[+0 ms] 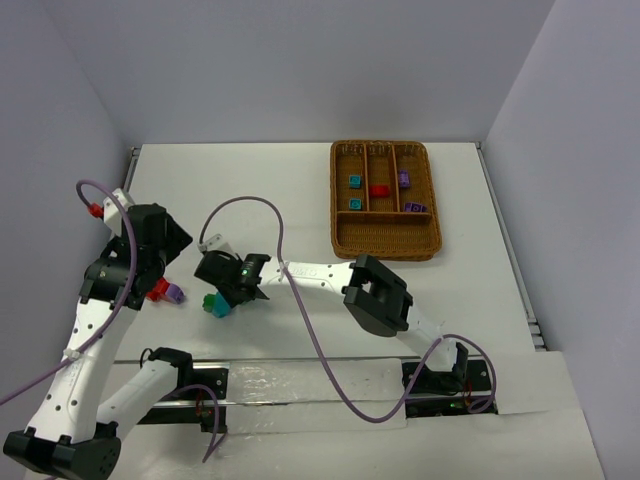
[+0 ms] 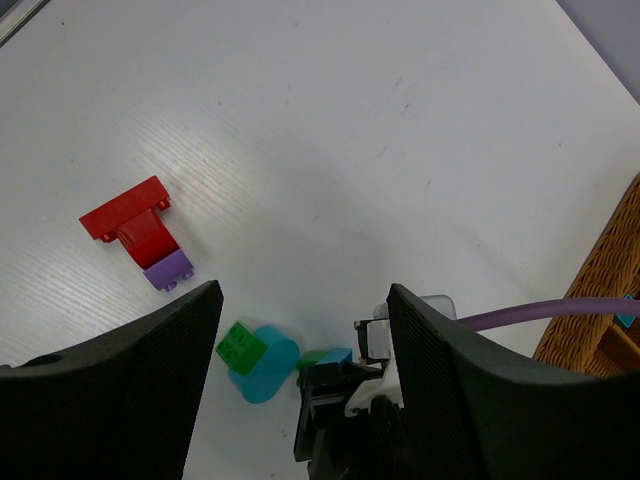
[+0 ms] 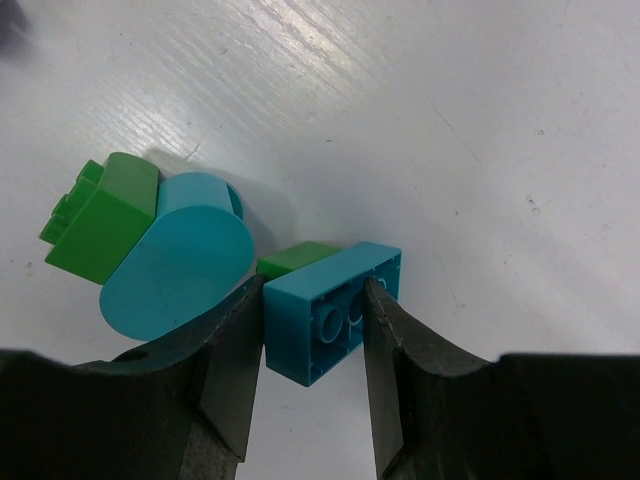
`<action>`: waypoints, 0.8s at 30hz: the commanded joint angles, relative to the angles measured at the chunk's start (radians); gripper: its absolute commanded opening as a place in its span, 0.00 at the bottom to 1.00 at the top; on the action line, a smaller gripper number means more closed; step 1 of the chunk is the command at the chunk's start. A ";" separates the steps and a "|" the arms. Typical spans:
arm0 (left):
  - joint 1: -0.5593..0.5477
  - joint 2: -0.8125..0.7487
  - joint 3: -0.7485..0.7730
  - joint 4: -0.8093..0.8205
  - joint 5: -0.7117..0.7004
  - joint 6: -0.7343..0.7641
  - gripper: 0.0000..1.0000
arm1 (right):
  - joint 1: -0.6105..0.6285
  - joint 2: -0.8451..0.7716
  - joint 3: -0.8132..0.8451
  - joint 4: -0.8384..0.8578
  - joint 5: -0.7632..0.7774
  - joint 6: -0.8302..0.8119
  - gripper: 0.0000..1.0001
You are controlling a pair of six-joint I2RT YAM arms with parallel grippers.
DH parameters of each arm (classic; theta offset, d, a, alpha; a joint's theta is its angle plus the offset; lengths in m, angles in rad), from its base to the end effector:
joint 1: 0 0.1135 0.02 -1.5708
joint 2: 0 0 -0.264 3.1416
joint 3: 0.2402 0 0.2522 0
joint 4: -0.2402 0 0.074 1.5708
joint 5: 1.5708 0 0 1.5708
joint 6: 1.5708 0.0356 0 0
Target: Sort the legos into containers by color
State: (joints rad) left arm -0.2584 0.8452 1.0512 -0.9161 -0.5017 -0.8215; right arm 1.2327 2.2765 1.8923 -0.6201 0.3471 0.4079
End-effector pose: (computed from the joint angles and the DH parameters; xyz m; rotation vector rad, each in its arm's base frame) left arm 0.1514 -0.0223 0.3512 -0.8460 2.0085 -0.0351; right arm 0.1768 0.4663 0.1876 -0.8849 2.3408 0.2332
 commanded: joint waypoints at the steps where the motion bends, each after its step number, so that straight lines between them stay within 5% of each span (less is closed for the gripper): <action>1: 0.007 -0.009 0.002 0.028 -0.002 0.027 0.75 | 0.006 -0.099 -0.001 -0.003 0.040 0.022 0.00; 7: 0.008 0.000 -0.023 0.092 0.058 0.072 0.75 | -0.079 -0.294 -0.151 0.062 -0.092 0.071 0.00; 14: 0.007 0.040 -0.028 0.210 0.267 0.189 0.74 | -0.329 -0.530 -0.596 0.398 -0.588 0.191 0.00; 20: 0.005 0.019 -0.073 0.328 0.546 0.310 0.73 | -0.453 -0.548 -0.765 0.613 -0.904 0.306 0.00; 24: 0.004 0.015 -0.092 0.342 0.631 0.345 0.73 | -0.473 -0.530 -0.786 0.674 -0.956 0.339 0.00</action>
State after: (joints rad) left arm -0.2550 0.8744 0.9729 -0.6638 -0.0410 -0.5577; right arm 0.7723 1.7412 1.1118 -0.1135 -0.4375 0.6795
